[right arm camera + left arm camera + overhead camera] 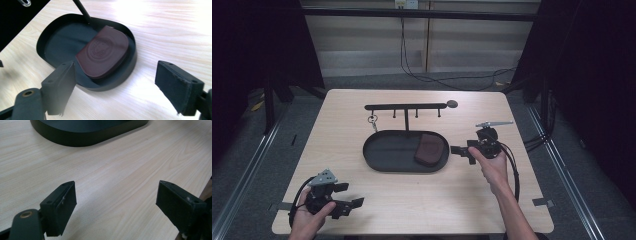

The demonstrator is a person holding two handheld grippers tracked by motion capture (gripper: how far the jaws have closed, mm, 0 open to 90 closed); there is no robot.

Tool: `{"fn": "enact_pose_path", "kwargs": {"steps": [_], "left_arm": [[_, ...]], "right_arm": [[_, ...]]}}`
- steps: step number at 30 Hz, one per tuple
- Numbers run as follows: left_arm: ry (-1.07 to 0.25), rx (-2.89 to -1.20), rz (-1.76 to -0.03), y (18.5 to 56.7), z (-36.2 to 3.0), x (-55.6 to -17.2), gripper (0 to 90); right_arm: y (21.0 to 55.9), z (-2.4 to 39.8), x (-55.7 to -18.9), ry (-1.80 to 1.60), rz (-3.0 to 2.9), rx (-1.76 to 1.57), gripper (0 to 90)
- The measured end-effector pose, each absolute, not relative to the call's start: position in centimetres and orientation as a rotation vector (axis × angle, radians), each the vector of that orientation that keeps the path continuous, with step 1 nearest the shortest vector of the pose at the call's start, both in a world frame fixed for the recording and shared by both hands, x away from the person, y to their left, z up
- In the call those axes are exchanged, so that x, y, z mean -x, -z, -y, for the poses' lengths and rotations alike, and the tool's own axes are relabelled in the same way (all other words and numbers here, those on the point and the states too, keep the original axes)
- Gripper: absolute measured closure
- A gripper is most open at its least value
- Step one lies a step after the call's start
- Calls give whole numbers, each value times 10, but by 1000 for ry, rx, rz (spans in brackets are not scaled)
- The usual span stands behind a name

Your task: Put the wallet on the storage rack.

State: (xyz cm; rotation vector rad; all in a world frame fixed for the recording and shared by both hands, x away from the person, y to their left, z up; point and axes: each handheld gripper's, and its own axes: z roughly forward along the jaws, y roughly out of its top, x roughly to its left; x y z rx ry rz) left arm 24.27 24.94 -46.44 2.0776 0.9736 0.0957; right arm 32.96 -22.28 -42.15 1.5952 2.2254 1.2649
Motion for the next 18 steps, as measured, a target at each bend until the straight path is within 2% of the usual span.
{"fn": "enact_pose_path", "kwargs": {"steps": [18], "left_arm": [[-117, -2101, -977, 465, -249, -243, 165]], "right_arm": [[437, 257, -272, -1220, -2157, -1585, 175]]}}
